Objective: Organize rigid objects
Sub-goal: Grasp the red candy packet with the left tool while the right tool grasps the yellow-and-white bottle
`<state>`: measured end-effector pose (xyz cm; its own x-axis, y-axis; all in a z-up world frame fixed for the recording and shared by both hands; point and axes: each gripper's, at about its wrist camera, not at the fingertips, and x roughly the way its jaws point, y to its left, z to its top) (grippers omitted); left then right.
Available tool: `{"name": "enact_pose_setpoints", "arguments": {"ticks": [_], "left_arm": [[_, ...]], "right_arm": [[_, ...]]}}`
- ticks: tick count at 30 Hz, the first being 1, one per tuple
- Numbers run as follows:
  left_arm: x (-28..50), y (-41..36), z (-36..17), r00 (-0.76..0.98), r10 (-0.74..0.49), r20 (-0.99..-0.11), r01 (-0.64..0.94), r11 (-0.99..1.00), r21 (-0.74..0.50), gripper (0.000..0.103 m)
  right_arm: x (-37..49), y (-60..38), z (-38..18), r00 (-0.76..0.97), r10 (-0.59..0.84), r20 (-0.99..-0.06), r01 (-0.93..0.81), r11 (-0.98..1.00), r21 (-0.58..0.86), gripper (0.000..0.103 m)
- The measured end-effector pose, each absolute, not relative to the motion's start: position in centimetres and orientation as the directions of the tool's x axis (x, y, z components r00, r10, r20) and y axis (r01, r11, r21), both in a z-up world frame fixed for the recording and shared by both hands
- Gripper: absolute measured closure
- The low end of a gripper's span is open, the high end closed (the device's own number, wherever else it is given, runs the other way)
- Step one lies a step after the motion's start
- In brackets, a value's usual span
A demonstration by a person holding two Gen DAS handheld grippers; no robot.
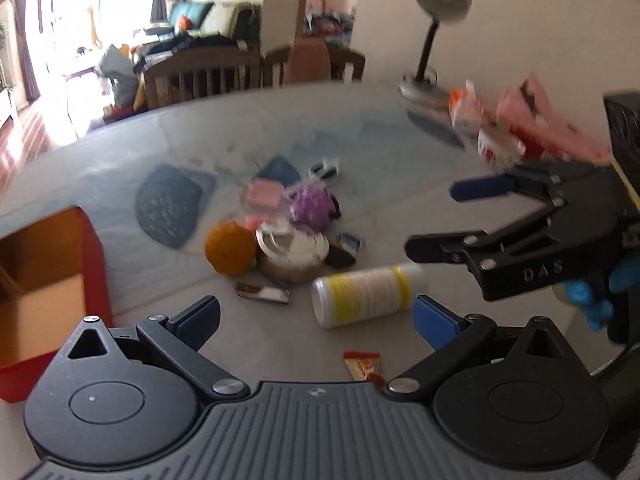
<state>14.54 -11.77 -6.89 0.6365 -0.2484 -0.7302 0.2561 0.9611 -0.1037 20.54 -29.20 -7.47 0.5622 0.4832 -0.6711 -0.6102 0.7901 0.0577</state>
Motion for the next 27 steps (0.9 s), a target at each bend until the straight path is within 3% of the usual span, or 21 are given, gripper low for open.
{"name": "enact_pose_setpoints", "arguments": {"ticks": [7,16,22,24,27], "left_arm": [[16.5,-13.2,-11.2,0.515,-0.277,-0.811,0.277,0.949,-0.148,0.0],[17.2,-15.3,-14.0,0.422,-0.288,-0.86,0.315,0.936,-0.159,0.004],[17.4,-16.3,-14.9,0.395,-0.272,-0.877,0.31,0.939,-0.151,0.024],[17.3,-16.6,-15.2,0.387,-0.268,-0.882,0.309,0.939,-0.149,0.04],[17.2,-17.0,-15.3,0.39,-0.252,-0.885,0.312,0.941,-0.131,0.05]], "right_arm": [[22.4,-27.8,-10.5,0.402,0.496,-0.769,-0.742,0.669,0.044,0.02],[24.1,-26.7,-12.8,0.284,0.492,-0.823,-0.816,0.575,0.062,0.03],[24.9,-26.7,-13.3,0.252,0.505,-0.825,-0.834,0.546,0.08,0.036],[25.0,-26.7,-13.4,0.242,0.508,-0.827,-0.84,0.537,0.085,0.039],[25.1,-26.6,-13.5,0.235,0.513,-0.826,-0.845,0.527,0.087,0.039]]}}
